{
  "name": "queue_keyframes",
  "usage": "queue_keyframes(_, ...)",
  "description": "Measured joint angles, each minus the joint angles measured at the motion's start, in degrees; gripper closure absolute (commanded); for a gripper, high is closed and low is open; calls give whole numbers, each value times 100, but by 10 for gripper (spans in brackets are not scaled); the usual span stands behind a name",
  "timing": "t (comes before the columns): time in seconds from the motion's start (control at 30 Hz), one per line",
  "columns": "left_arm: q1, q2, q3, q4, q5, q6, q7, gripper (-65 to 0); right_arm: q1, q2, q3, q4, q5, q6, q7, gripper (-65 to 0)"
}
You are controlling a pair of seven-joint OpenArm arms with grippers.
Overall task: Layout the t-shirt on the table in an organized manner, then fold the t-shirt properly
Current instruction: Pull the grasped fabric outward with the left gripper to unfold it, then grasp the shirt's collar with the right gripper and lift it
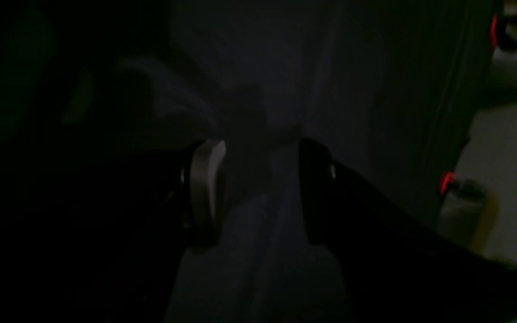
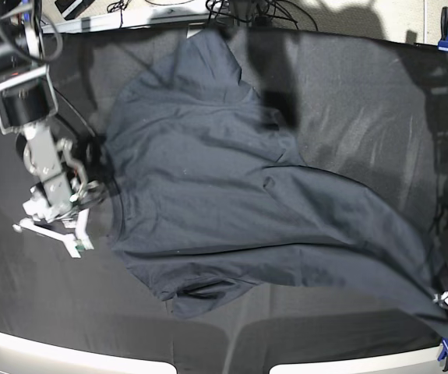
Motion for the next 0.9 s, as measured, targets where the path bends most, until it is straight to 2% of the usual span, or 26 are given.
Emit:
queue_keyframes(0.1, 22, -17, 0, -2, -9, 4, 157, -230, -452, -17, -4, 922, -11, 4, -94, -261)
queue_keyframes(0.13, 50, -24, 0, -2, -179, 2, 146, -230, -595, -17, -9, 1167, -15, 4, -160, -262)
queue_keyframes(0.23, 205, -116, 0, 0, -673, -358, 144, -230, -1021, -2, -11, 1674, -162, 2, -350, -261)
queue_keyframes(0.3, 313, -146, 0, -2, -717, -501, 146, -230, -1303, 0, -7, 1882, -400, 4, -352, -262)
queue_keyframes(0.37, 350, -157, 0, -2, -699, -896, 457, -230, -1532, -4, -4, 2039, -590, 7, -354, -262)
queue_keyframes(0.43, 348, -153, 0, -2, -970, -1296, 758, -230, -1670, -13, -4, 2144, -719, 2, -369, -261)
queue_keyframes(0.5, 339, -155, 0, -2, -1370, -1416, 911, -230, -1744, -13, -4, 2190, -734, 2, -372, -262)
queue_keyframes(0.6, 330, -175, -26, -2, -1856, -1414, 1086, -230, -1792, -7, -2, 2188, -730, 2, -492, -261)
queue_keyframes(0.67, 350, -177, -188, -2, -2151, -1519, 1427, -230, -1836, -2, -4, 2190, -732, 0, -496, -261)
queue_keyframes(0.8, 649, -203, -754, 17, -2994, -2273, 1928, -230, -2079, 0, 2, 2509, -741, 0, -498, -262)
queue_keyframes(0.9, 1123, -181, -1268, 17, -3126, -2455, 2011, -230, -2398, -2, 2, 3029, -732, -9, -501, -261)
